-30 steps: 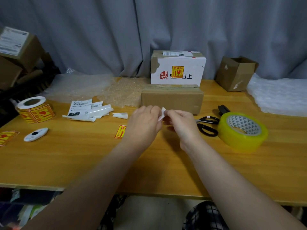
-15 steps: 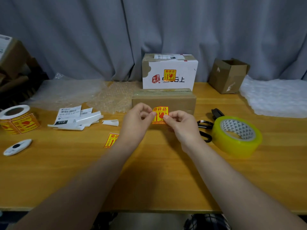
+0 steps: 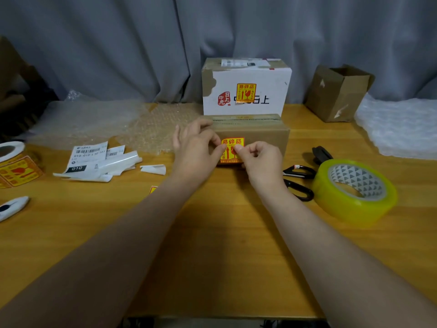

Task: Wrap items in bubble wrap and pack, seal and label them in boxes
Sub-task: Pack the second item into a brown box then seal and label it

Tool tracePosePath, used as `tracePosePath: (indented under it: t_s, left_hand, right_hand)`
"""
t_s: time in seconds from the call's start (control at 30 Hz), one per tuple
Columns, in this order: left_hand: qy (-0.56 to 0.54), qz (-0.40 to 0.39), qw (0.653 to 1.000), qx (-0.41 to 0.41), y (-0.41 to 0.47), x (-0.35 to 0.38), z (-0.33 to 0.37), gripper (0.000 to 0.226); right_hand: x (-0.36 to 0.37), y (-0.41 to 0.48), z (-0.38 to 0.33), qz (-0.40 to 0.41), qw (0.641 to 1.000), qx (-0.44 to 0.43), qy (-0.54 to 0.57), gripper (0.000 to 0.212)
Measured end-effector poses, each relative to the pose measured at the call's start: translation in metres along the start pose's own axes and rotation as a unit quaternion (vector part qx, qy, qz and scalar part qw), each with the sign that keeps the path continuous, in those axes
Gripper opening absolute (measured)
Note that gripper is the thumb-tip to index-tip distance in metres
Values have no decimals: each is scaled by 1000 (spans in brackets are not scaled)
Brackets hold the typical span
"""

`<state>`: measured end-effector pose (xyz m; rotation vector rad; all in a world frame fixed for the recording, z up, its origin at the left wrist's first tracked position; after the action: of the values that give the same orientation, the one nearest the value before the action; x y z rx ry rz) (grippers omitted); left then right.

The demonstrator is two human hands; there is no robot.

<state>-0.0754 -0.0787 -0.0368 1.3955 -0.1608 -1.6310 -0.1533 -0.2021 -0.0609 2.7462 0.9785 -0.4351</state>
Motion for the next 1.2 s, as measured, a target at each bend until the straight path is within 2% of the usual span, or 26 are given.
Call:
tracePosePath:
  t_s: [0.57,0.83,0.97,1.03,1.1,1.13,1.2]
  left_hand:
    - [3,44,998,37,-4,6,-3,11]
    - [24,47,998,29,-2,12,-2,14]
    - [20,43,999,21,-1,12,-2,13]
    - [19,44,999,18,-1,12,-1,14]
    - [20,43,999,16,-2,12,1,14]
    - [20,43,999,16,-2,12,1,14]
    - [18,43,999,15,-3,12,1,14]
  right_hand:
    - [0,0,3,34,997,-28,-58,23]
    - [-2,4,4,56,993,-11,-100,30]
    - [-7,7,3,55,992,-22,-109,26]
    - [-11,4,-1,102,985,-65,-127,25]
    - [-17,3,-10,189,951,-165,-183,35]
    - [-18,5,-16,203,929,-213,-223,43]
    - [-15,15,-22,143,897,-267,-321,57]
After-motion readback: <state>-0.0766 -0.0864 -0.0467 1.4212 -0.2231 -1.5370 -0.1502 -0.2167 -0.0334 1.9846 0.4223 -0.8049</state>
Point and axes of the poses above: each hand's wrist, its own y-axis towards the middle knuckle, its own x-axis out of the palm, z = x × y, the point moved 3 cm from there along y, towards the middle knuckle, and after that the axes turned 11 degrees about x, right-handed, at the moved point
